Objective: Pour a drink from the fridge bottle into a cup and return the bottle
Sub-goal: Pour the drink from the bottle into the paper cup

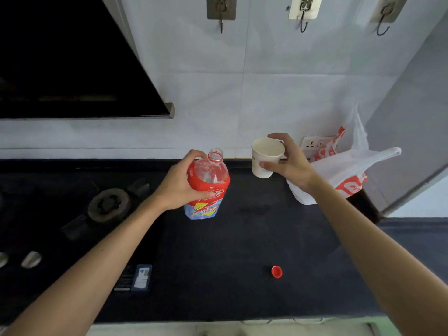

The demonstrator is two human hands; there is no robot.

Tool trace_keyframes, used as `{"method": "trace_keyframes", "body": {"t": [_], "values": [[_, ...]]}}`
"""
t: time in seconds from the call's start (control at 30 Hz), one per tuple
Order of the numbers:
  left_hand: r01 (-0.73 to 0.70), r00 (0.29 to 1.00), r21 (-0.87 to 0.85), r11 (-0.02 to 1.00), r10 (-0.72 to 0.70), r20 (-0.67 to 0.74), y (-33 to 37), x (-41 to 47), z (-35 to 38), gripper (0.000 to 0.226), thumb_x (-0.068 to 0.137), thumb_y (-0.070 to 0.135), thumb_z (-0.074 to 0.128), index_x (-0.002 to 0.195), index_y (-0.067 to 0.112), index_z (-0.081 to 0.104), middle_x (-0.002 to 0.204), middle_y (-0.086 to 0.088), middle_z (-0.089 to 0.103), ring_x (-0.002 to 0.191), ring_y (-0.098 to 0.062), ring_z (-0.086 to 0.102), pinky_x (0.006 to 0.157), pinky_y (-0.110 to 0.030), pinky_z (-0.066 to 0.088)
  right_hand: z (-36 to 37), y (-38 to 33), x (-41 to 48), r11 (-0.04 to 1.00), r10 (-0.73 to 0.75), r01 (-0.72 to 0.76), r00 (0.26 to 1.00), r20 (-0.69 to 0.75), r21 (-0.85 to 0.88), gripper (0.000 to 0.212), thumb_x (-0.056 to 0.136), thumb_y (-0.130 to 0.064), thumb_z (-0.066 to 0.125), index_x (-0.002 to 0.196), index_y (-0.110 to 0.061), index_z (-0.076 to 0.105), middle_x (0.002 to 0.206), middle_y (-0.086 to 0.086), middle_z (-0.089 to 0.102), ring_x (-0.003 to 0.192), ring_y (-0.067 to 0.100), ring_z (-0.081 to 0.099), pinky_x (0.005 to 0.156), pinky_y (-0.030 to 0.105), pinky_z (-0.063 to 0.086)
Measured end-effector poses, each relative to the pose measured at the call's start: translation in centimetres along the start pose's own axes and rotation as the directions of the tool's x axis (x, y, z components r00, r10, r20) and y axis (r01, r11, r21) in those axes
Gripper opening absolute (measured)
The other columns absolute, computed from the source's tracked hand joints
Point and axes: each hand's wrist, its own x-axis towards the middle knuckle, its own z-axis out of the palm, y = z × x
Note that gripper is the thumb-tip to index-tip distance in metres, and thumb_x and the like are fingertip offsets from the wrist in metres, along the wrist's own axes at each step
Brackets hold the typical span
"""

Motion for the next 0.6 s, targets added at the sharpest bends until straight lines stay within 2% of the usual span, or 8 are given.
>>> {"method": "trace_keyframes", "body": {"t": [0.1,0.2,0.3,0.4,0.5,0.6], "values": [[0.012,1.0,-0.046,0.999,-0.011,0.004,-1.9,-1.0,1.0,0.076,0.062,0.012,0.094,0.121,0.029,0.05,0.117,0.016,0.063,0.111,-0.009,0.065,0.082,-0.03,0.061,1.6,2.5,-0.9,0.999,0.048,-0.048,0.999,0.009,-0.002,0.065,0.075,-0.001,0.082,0.127,-0.019,0.047,0.117,-0.004,0.056,0.108,0.016,0.056,0.089,0.03,0.052],[0.027,1.0,-0.077,0.997,-0.026,0.007,-3.6,-1.8,2.0,0.078,0.063,0.01,0.093,0.124,0.032,0.05,0.118,0.02,0.062,0.116,-0.011,0.063,0.084,-0.027,0.059,3.1,5.0,-2.0,0.995,0.1,-0.1,0.994,0.053,-0.008,0.067,0.073,-0.001,0.084,0.125,-0.021,0.046,0.118,-0.004,0.056,0.108,0.014,0.058,0.087,0.027,0.055],[0.063,0.998,-0.088,0.994,-0.063,0.01,-5.2,-2.6,3.0,0.078,0.063,0.009,0.093,0.126,0.021,0.05,0.117,0.022,0.062,0.114,-0.007,0.063,0.084,-0.026,0.059,4.6,7.4,-3.5,0.987,0.159,-0.155,0.983,0.09,-0.047,0.07,0.073,-0.002,0.084,0.127,-0.02,0.044,0.118,-0.007,0.053,0.108,0.009,0.057,0.081,0.019,0.055],[0.087,0.996,-0.101,0.991,-0.086,0.013,-6.6,-3.3,4.0,0.077,0.064,0.007,0.092,0.126,0.021,0.049,0.117,0.024,0.06,0.115,-0.004,0.062,0.083,-0.025,0.059,5.8,10.1,-4.8,0.976,0.189,-0.174,0.975,0.115,-0.13,0.073,0.071,-0.004,0.085,0.127,-0.021,0.042,0.119,-0.007,0.051,0.112,0.014,0.055,0.082,0.024,0.057],[0.103,0.995,-0.099,0.99,-0.104,-0.005,-8.1,-4.1,5.0,0.077,0.064,0.006,0.092,0.126,0.02,0.05,0.118,0.02,0.061,0.116,-0.006,0.061,0.086,-0.029,0.06,7.2,12.0,-6.2,0.967,0.212,-0.194,0.972,0.102,-0.163,0.071,0.069,-0.006,0.086,0.124,-0.02,0.043,0.116,-0.01,0.053,0.107,0.01,0.056,0.083,0.032,0.058],[0.125,0.991,-0.101,0.987,-0.129,-0.027,-9.4,-4.8,5.6,0.079,0.063,0.009,0.093,0.128,0.023,0.052,0.126,0.009,0.06,0.119,-0.013,0.06,0.09,-0.037,0.059,8.7,13.2,-7.5,0.959,0.207,-0.193,0.977,0.046,-0.206,0.069,0.069,-0.013,0.088,0.12,-0.022,0.043,0.113,-0.016,0.052,0.104,0.003,0.056,0.077,0.029,0.057]]}}
